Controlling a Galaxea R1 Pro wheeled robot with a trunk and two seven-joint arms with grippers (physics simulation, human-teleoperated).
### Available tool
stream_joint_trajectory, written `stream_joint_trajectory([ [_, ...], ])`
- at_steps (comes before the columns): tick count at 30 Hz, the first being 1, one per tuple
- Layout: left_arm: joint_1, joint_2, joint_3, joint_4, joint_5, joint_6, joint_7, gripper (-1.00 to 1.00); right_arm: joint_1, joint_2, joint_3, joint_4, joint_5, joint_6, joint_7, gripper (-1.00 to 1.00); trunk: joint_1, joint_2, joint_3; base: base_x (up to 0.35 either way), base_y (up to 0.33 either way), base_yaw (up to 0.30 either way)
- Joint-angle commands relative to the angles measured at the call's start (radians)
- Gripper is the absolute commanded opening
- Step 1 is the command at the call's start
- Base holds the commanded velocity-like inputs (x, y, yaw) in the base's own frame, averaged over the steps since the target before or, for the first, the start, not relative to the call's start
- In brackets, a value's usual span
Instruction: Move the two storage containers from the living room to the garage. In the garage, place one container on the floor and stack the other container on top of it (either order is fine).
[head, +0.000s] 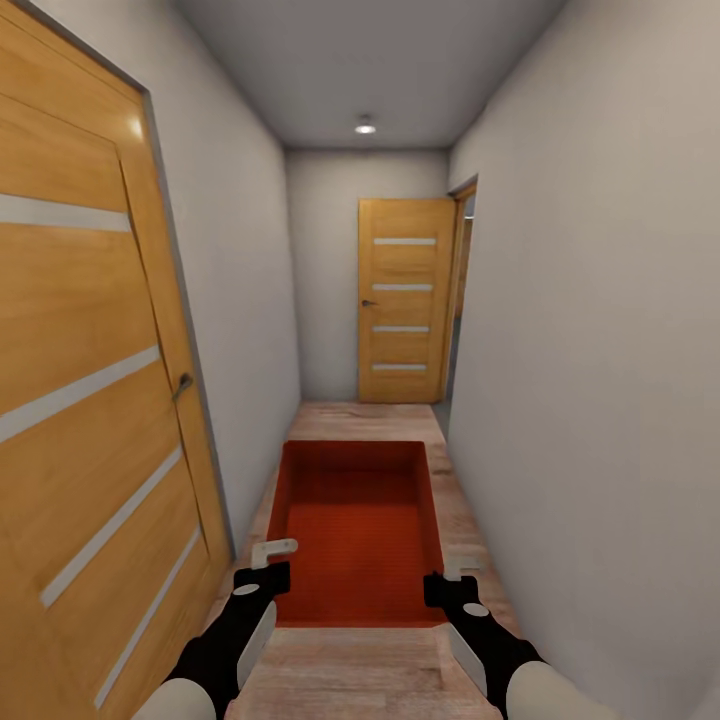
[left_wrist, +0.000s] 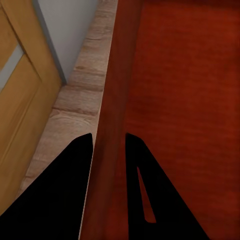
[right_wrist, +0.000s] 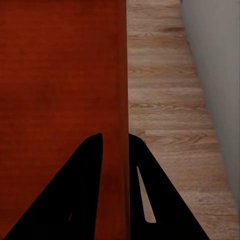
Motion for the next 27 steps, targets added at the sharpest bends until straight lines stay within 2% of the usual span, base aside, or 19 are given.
stream_joint_trajectory([
  [1,0.0,0.021,0.017,0.001,0.019,0.005,0.01,-1.0,-0.001,-0.009,-0.005,-0.003,-0.002,-0.016,-0.005,-1.0,0.001,-0.001,0.0,0.322,0.0,0.0],
  [27,0.0,0.021,0.017,0.002,0.019,0.005,0.01,-1.0,-0.001,-0.011,-0.005,-0.003,-0.002,-0.02,-0.009,-1.0,0.001,-0.001,0.0,0.322,0.0,0.0],
])
